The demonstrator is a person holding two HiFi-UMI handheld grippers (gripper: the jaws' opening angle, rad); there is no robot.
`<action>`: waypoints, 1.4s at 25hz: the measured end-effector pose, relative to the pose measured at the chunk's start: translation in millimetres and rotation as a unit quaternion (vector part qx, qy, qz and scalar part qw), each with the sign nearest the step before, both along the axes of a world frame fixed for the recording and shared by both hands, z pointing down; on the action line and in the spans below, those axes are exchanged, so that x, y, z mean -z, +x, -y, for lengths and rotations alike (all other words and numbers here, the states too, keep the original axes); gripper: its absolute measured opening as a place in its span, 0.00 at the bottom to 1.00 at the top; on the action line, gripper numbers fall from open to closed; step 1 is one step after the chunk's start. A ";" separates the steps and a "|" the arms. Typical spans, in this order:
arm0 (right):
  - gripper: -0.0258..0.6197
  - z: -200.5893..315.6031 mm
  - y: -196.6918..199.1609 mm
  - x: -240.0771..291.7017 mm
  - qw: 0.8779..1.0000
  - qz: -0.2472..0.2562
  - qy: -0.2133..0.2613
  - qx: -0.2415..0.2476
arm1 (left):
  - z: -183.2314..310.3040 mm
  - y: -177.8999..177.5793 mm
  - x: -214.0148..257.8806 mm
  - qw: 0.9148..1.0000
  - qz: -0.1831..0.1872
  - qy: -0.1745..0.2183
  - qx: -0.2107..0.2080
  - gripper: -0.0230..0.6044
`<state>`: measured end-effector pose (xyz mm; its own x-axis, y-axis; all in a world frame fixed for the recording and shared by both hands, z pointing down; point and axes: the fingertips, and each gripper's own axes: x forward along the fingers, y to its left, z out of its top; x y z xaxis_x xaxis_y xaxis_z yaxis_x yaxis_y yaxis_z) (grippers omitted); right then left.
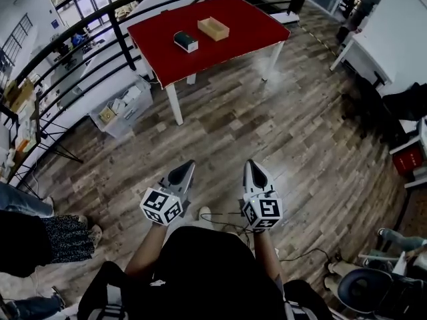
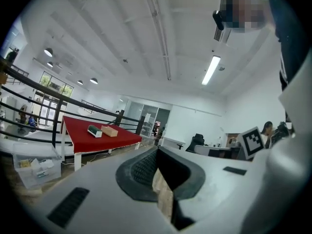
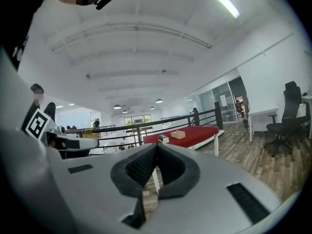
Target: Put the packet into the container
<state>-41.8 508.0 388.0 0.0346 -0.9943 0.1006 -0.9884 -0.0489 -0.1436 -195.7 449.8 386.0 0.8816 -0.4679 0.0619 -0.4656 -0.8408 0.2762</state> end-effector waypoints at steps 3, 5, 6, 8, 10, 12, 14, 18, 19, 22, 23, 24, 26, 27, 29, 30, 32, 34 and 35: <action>0.07 28.5 5.0 -4.4 1.000 0.002 -0.004 -0.002 | 28.3 3.8 -6.4 1.000 0.001 -0.006 0.002 0.04; 0.07 45.2 12.3 -8.8 1.000 0.003 -0.009 -0.004 | 46.0 9.3 -10.7 1.000 0.002 -0.012 0.003 0.04; 0.07 53.5 16.7 -10.9 1.000 0.005 -0.011 -0.007 | 54.5 12.8 -12.6 1.000 0.004 -0.013 0.001 0.04; 0.07 69.9 25.2 -13.5 1.000 0.009 -0.011 -0.013 | 70.8 20.3 -14.6 1.000 0.007 -0.013 -0.004 0.04; 0.07 87.2 34.4 -14.2 1.000 0.010 -0.010 -0.016 | 87.3 28.9 -14.2 1.000 0.009 -0.012 -0.008 0.04; 0.07 105.1 44.1 -15.3 1.000 0.010 -0.009 -0.018 | 105.0 38.0 -14.9 1.000 0.010 -0.011 -0.010 0.04; 0.07 123.5 53.2 -18.1 1.000 0.007 -0.008 -0.019 | 124.3 47.4 -18.6 1.000 0.010 -0.011 -0.010 0.04; 0.07 166.1 77.0 -22.9 1.000 -0.001 -0.007 -0.015 | 165.3 74.4 -27.5 1.000 0.008 -0.015 -0.012 0.04; 0.07 178.4 86.1 -23.0 1.000 -0.002 -0.006 -0.015 | 175.5 84.0 -27.3 1.000 0.007 -0.014 -0.014 0.04; 0.07 222.6 116.5 -24.0 1.000 0.000 -0.005 -0.011 | 213.1 114.9 -27.8 1.000 0.006 -0.013 -0.014 0.04; 0.07 239.8 126.8 -25.0 1.000 0.001 -0.005 -0.007 | 228.8 125.8 -28.9 1.000 0.007 -0.013 -0.012 0.04; 0.07 257.7 136.9 -26.3 1.000 0.001 -0.007 -0.002 | 245.5 136.7 -29.4 1.000 0.009 -0.013 -0.008 0.04; 0.07 294.3 156.0 -27.9 1.000 0.001 -0.011 0.012 | 280.7 157.4 -27.6 1.000 0.008 -0.014 0.002 0.04; 0.07 312.6 165.6 -27.4 1.000 0.001 -0.013 0.019 | 298.9 167.5 -25.6 1.000 0.006 -0.015 0.008 0.04; 0.07 348.5 186.4 -23.9 0.999 0.001 -0.013 0.032 | 334.3 189.6 -21.0 1.000 0.002 -0.017 0.018 0.04; 0.07 365.4 197.3 -21.7 0.999 0.001 -0.012 0.038 | 350.0 201.5 -18.8 1.000 0.001 -0.017 0.020 0.04; 0.07 396.8 218.8 -18.7 0.999 0.001 -0.011 0.049 | 376.9 224.1 -15.0 1.000 0.002 -0.013 0.026 0.04; 0.07 424.9 237.4 -17.2 0.998 0.003 -0.009 0.057 | 399.0 241.9 -13.6 0.999 0.006 -0.011 0.033 0.04; 0.07 437.1 245.5 -16.5 0.998 0.006 -0.008 0.060 | 408.4 248.9 -13.9 0.999 0.010 -0.012 0.037 0.04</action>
